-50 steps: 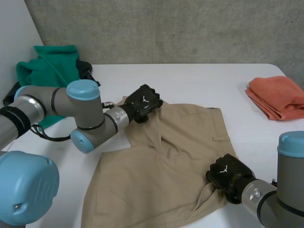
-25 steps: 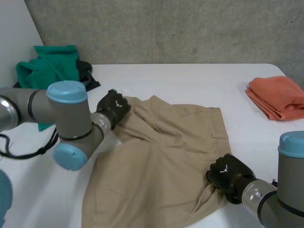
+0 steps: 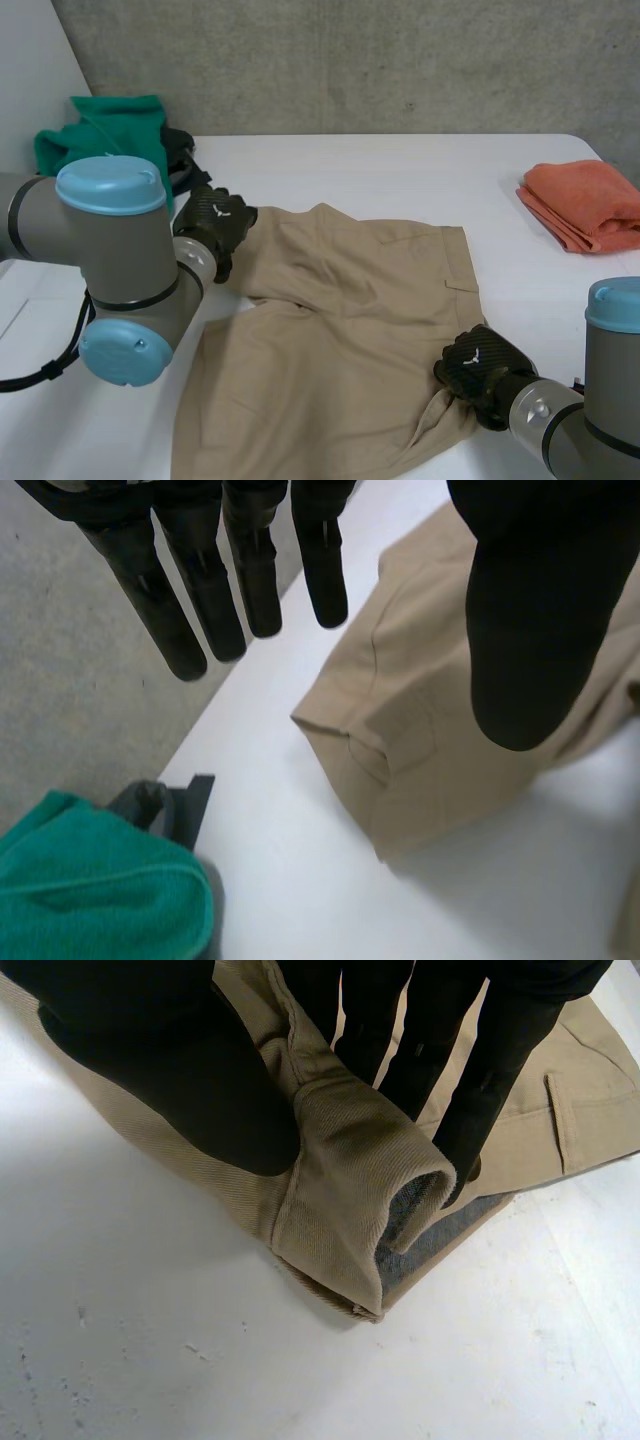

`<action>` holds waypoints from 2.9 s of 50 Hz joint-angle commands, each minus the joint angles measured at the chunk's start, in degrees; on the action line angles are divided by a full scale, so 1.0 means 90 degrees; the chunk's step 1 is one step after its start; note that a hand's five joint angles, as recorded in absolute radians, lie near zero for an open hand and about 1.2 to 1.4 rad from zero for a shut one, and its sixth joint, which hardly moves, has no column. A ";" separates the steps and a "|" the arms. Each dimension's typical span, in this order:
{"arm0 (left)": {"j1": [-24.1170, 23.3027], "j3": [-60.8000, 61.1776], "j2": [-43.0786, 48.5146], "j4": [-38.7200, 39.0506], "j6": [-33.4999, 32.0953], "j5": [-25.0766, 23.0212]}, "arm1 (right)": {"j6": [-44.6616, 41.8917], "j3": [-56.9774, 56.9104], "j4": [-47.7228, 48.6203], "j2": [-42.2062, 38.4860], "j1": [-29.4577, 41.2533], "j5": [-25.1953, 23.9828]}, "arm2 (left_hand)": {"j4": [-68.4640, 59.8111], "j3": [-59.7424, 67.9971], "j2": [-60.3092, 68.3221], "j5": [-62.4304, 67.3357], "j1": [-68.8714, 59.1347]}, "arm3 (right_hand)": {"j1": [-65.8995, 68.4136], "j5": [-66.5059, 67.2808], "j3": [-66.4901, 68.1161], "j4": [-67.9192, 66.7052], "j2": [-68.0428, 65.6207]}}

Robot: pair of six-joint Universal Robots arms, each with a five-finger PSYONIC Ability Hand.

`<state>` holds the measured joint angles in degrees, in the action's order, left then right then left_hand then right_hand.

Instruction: Fold the laundry.

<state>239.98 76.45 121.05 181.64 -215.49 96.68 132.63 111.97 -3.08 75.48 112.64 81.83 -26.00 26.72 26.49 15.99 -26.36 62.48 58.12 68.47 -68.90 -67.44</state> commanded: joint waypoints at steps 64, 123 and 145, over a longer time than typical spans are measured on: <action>-0.1175 0.4063 -0.3381 -0.1880 0.2623 0.0410 | 0.1758 -0.0419 -0.0283 0.0451 -0.0777 -0.0518 | -0.0527 0.0447 0.0472 0.0527 -0.0486 | 0.1947 0.1320 0.1281 -0.1233 -0.1396; -0.0688 0.0541 -0.0230 0.1348 0.0030 0.1034 | 0.0000 -0.0965 0.1959 -0.0162 -0.0924 -0.0313 | -0.6000 0.5920 0.5946 0.6001 -0.5960 | 0.1947 0.1320 0.1281 -0.1233 -0.1396; -0.0629 -0.0555 0.1532 0.3451 -0.1506 0.1113 | 0.0126 -0.3301 0.3262 -0.2802 -0.0543 0.0536 | 0.1754 -0.1833 -0.1808 -0.1753 0.1794 | -0.5831 -0.6458 -0.6497 0.6545 0.6382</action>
<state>235.12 70.31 136.98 211.25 -230.06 106.73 132.64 82.74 26.07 48.99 107.84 81.60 -28.93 29.56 29.04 19.04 -22.33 21.56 12.03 23.29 -23.49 -21.52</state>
